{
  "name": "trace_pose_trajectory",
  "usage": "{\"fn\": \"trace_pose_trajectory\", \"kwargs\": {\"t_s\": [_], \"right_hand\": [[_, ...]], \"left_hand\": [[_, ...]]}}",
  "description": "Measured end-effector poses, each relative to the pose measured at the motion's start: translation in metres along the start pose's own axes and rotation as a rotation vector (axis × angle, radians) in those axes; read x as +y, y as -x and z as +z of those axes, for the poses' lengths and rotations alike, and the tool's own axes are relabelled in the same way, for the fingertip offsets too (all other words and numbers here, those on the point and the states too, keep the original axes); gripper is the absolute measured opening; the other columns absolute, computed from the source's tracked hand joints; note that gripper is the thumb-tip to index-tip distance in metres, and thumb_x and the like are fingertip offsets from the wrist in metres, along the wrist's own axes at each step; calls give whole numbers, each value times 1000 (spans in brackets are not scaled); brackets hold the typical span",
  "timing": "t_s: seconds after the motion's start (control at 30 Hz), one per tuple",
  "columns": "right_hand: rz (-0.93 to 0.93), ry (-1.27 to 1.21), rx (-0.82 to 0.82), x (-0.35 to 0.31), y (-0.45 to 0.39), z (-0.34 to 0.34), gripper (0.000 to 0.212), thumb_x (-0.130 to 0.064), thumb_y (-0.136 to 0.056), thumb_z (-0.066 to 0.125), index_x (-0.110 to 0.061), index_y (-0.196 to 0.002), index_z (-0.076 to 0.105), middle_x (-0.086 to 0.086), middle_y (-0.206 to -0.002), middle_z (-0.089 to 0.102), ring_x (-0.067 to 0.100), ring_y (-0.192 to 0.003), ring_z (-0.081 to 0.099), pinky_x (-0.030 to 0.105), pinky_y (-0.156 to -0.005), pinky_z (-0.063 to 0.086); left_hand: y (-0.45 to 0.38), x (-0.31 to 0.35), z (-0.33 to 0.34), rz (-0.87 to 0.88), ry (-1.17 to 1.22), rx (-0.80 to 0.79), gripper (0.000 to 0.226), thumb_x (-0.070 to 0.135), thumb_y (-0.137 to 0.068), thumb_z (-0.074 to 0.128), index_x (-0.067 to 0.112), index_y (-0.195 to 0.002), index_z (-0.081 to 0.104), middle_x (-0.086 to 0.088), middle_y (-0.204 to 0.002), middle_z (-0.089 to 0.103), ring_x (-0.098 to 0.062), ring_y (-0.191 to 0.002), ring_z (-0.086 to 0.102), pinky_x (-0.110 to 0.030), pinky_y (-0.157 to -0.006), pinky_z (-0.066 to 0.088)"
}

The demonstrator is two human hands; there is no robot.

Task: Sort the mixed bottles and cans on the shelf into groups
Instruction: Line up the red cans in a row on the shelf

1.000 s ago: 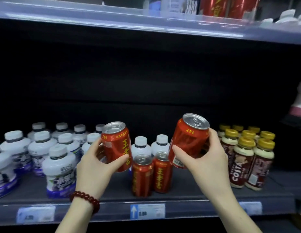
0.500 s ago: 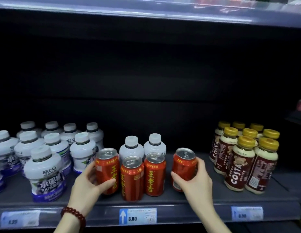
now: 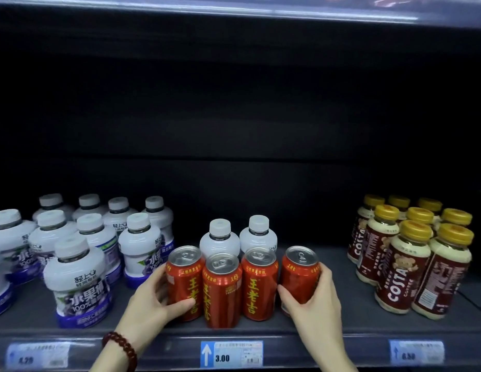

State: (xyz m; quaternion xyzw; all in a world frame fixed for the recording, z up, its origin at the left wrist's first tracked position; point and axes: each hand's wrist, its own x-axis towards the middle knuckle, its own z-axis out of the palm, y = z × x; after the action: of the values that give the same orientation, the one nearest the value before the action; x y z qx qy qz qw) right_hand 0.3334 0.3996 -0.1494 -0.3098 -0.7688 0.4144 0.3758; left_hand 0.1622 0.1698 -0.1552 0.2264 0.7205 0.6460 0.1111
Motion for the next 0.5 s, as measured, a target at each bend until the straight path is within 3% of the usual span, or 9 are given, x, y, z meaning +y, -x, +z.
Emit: {"fn": "trace_pose_trajectory", "kwargs": {"t_s": [0.1, 0.2, 0.3, 0.37, 0.43, 0.5], "right_hand": [[-10, 40, -34, -1, 3, -2, 82, -38, -70, 81, -29, -136, 32, -4, -127, 51, 20, -114, 53, 39, -88, 49], [-30, 69, -57, -3, 6, -3, 84, -37, -72, 79, -27, -140, 30, -3, -132, 48, 22, -120, 50, 43, -92, 48], [-58, 89, -56, -3, 11, -3, 88, -40, -70, 80, -28, -141, 29, -3, -133, 47, 22, -121, 50, 42, -89, 47], [-72, 77, -69, -3, 11, -6, 90, -48, -69, 79, -29, -142, 30, -5, -133, 47, 19, -121, 50, 39, -86, 46], [-74, 41, -76, -6, 5, -13, 92, -63, -68, 68, -30, -144, 30, -6, -136, 46, 17, -123, 50, 38, -91, 45], [-80, -5, -63, -13, -6, -23, 92, -72, -66, 54, -30, -145, 30, -5, -138, 47, 18, -125, 49, 39, -96, 44]], "left_hand": [[-1, 1, -3, -24, -27, -14, 89, 11, -43, 94, 26, -121, 56, 3, -113, 70, -6, -101, 68, -30, -90, 52], [-1, 3, -2, -30, -29, -22, 87, 13, -41, 95, 32, -117, 56, 3, -113, 69, -12, -104, 67, -30, -89, 52], [1, 8, -1, -37, -39, -31, 86, 16, -40, 96, 34, -114, 55, 3, -116, 67, -13, -107, 65, -33, -92, 51], [4, 16, -2, -40, -32, -50, 87, 28, -35, 96, 35, -112, 55, 5, -114, 67, -9, -102, 66, -26, -85, 53], [5, 28, -1, -17, -31, -46, 88, 40, -44, 92, 35, -121, 52, 11, -116, 64, -5, -104, 64, -21, -84, 50], [4, 44, 1, 46, -88, 27, 88, 48, -57, 80, 29, -135, 44, 8, -127, 57, -8, -116, 57, -28, -97, 45]]}}
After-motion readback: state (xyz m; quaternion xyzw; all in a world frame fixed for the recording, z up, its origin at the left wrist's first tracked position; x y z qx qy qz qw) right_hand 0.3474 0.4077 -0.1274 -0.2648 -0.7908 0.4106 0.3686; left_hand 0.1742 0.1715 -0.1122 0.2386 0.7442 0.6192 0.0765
